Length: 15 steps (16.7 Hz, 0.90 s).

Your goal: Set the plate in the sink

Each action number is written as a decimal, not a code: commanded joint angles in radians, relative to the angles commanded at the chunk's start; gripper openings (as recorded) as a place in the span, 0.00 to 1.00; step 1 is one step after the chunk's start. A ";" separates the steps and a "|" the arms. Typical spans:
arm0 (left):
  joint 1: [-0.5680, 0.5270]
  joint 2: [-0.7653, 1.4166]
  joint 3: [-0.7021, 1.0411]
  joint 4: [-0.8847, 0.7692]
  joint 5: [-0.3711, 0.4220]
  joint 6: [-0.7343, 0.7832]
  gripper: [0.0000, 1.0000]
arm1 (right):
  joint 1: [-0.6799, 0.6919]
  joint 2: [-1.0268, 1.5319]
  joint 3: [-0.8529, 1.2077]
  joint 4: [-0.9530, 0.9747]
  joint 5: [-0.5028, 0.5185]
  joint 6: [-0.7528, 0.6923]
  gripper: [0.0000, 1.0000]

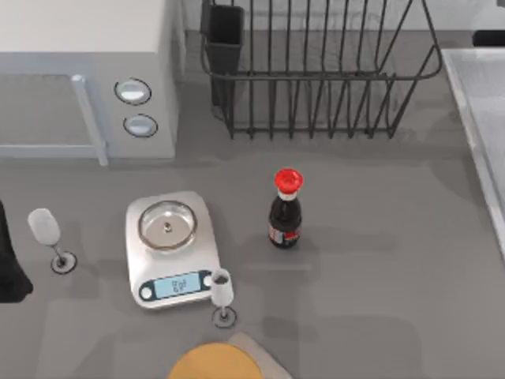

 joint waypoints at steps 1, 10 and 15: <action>0.000 0.000 0.000 0.000 0.000 0.000 1.00 | -0.031 0.031 0.029 0.004 0.000 -0.031 0.00; 0.000 0.000 0.000 0.000 0.000 0.000 1.00 | -0.061 0.062 0.058 0.009 -0.001 -0.061 0.23; 0.000 0.000 0.000 0.000 0.000 0.000 1.00 | -0.061 0.062 0.058 0.009 -0.001 -0.061 0.60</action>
